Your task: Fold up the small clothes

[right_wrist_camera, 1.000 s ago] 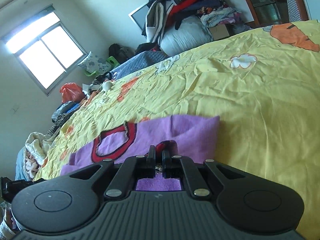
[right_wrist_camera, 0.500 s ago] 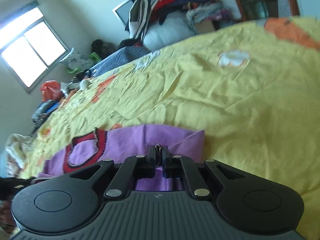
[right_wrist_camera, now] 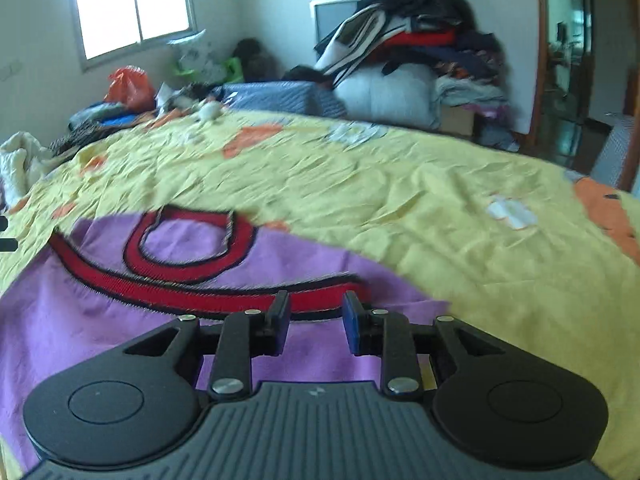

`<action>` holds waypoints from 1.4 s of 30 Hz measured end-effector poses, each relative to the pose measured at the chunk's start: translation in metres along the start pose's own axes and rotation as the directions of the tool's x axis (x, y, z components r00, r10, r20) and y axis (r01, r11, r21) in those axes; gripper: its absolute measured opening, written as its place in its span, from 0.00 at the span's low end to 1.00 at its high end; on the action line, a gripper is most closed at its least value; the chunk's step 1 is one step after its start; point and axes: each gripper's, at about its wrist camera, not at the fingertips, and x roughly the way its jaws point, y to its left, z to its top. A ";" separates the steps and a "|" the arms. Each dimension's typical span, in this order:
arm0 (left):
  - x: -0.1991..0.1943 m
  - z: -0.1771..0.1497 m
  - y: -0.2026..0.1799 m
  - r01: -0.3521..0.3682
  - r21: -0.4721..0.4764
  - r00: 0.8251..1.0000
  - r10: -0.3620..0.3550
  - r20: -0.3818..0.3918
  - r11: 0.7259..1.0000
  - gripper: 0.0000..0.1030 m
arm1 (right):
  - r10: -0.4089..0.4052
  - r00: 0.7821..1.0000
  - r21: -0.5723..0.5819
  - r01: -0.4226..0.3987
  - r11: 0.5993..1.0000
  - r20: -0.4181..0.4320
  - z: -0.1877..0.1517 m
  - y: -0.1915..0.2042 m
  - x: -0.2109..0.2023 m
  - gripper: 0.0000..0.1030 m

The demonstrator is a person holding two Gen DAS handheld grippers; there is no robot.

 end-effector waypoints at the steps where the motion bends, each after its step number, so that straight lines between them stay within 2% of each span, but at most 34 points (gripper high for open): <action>1: 0.006 -0.004 -0.009 0.011 0.037 1.000 -0.010 -0.026 0.999 0.67 | 0.024 1.000 -0.005 -0.024 1.000 -0.014 0.000 0.003 0.006 0.27; 3: 0.028 -0.015 -0.028 0.019 0.112 0.997 -0.011 -0.073 0.993 0.67 | 0.041 0.999 -0.030 -0.041 0.999 -0.031 0.001 0.014 0.019 0.27; 6: 0.067 -0.029 -0.045 -0.025 0.192 0.991 0.050 -0.123 0.981 0.67 | 0.063 0.994 -0.064 -0.070 0.996 -0.094 0.003 0.032 0.042 0.26; 8: 0.086 -0.033 -0.047 -0.108 0.237 0.984 0.138 -0.112 0.966 0.63 | 0.026 0.993 -0.113 -0.039 0.993 -0.118 0.004 0.041 0.055 0.26; 10: 0.095 -0.032 -0.049 -0.172 0.277 0.979 0.196 -0.063 0.945 0.60 | -0.070 0.992 -0.137 0.055 0.989 -0.105 0.008 0.041 0.062 0.26; 12: 0.098 -0.028 -0.046 -0.228 0.278 0.969 0.246 -0.032 0.933 0.43 | -0.080 0.990 -0.077 0.071 0.994 -0.112 0.010 0.027 0.068 0.27; 13: 0.098 -0.028 -0.043 -0.249 0.276 0.964 0.264 -0.017 0.928 0.39 | -0.089 0.990 -0.061 0.082 0.995 -0.110 0.011 0.021 0.069 0.27; 15: 0.098 -0.026 -0.038 -0.300 0.268 0.951 0.307 0.014 0.916 0.19 | -0.150 0.985 -0.079 0.143 0.987 -0.090 0.010 0.021 0.071 0.27; 17: 0.096 -0.016 -0.032 -0.325 0.214 0.944 0.329 0.019 0.921 0.15 | -0.185 0.978 -0.082 0.178 0.981 -0.095 0.012 0.026 0.069 0.27; 19: 0.087 -0.011 -0.035 -0.380 0.171 0.924 0.381 0.023 0.909 0.13 | -0.238 0.969 -0.112 0.230 0.967 -0.064 0.011 0.044 0.056 0.29; 20: 0.080 -0.011 -0.042 -0.378 0.173 0.925 0.378 0.031 0.910 0.21 | -0.216 0.976 -0.113 0.211 0.971 -0.036 0.007 0.054 0.044 0.29; 21: 0.072 -0.013 -0.050 -0.361 0.179 0.932 0.359 0.045 0.915 0.46 | -0.170 0.985 -0.104 0.167 0.980 -0.022 0.003 0.063 0.033 0.29; 23: 0.060 -0.022 -0.069 -0.274 0.204 0.962 0.264 0.075 0.940 0.61 | -0.070 0.997 -0.095 0.067 0.993 -0.027 -0.007 0.082 0.019 0.30; 25: 0.061 -0.030 -0.089 -0.190 0.233 0.982 0.183 0.048 0.954 0.62 | -0.038 0.998 -0.092 0.034 0.995 -0.041 -0.020 0.102 0.014 0.30; 27: 0.077 -0.037 -0.107 -0.072 0.243 0.996 0.084 -0.039 0.967 0.63 | -0.032 0.997 -0.101 0.025 0.995 -0.069 -0.033 0.121 0.009 0.32; 28: 0.087 -0.041 -0.114 -0.026 0.246 0.995 0.049 -0.086 0.969 0.63 | -0.039 0.997 -0.085 0.033 0.996 -0.072 -0.040 0.128 0.004 0.37; 29: 0.100 -0.044 -0.122 0.003 0.259 0.991 0.032 -0.133 0.966 0.62 | -0.025 0.997 -0.068 0.020 0.997 -0.075 -0.046 0.135 -0.003 0.47; 30: 0.113 -0.049 -0.131 0.016 0.296 0.985 0.036 -0.170 0.955 0.61 | -0.005 0.997 -0.069 0.000 0.998 -0.074 -0.051 0.144 -0.009 0.55; 31: 0.124 -0.055 -0.141 0.011 0.339 0.982 0.053 -0.179 0.941 0.59 | -0.008 0.998 -0.071 0.004 0.997 -0.055 -0.057 0.151 -0.018 0.65; 33: 0.147 -0.067 -0.156 -0.033 0.440 0.973 0.129 -0.192 0.898 0.59 | -0.055 0.998 -0.095 0.058 0.994 0.029 -0.067 0.167 -0.038 0.77; 34: 0.153 -0.074 -0.164 -0.077 0.508 0.973 0.177 -0.151 0.858 0.60 | -0.047 0.999 -0.100 0.049 0.994 0.021 -0.071 0.172 -0.039 0.87; 35: 0.160 -0.079 -0.171 -0.120 0.560 0.967 0.224 -0.119 0.819 0.65 | -0.026 0.999 -0.092 0.024 0.995 -0.029 -0.074 0.174 -0.035 0.88; 36: 0.166 -0.081 -0.174 -0.151 0.587 0.962 0.254 -0.096 0.796 0.69 | -0.010 0.997 -0.074 0.004 0.997 -0.073 -0.078 0.174 -0.029 0.88; 37: 0.171 -0.080 -0.172 -0.173 0.589 0.960 0.269 -0.079 0.790 0.73 | -0.013 0.994 -0.064 0.006 0.998 -0.111 -0.084 0.173 -0.024 0.88; 38: 0.175 -0.076 -0.167 -0.197 0.572 0.956 0.284 -0.067 0.797 0.83 | -0.041 0.990 -0.081 0.031 0.996 -0.131 -0.092 0.175 -0.021 0.88; 39: 0.180 -0.072 -0.160 -0.211 0.540 0.953 0.293 -0.071 0.815 0.94 | -0.063 0.993 -0.132 0.049 0.990 -0.099 -0.100 0.181 -0.026 0.88; 40: 0.183 -0.068 -0.153 -0.222 0.514 0.953 0.297 -0.068 0.829 0.97 | -0.067 0.994 -0.118 0.057 0.991 -0.083 -0.106 0.182 -0.031 0.88; 41: 0.183 -0.064 -0.150 -0.232 0.510 0.951 0.303 -0.058 0.828 0.99 | -0.070 0.995 -0.104 0.062 0.993 -0.078 -0.111 0.182 -0.035 0.88; 42: 0.180 -0.061 -0.149 -0.226 0.505 0.953 0.297 -0.064 0.833 0.95 | -0.077 0.994 -0.117 0.067 0.991 -0.080 -0.113 0.185 -0.039 0.88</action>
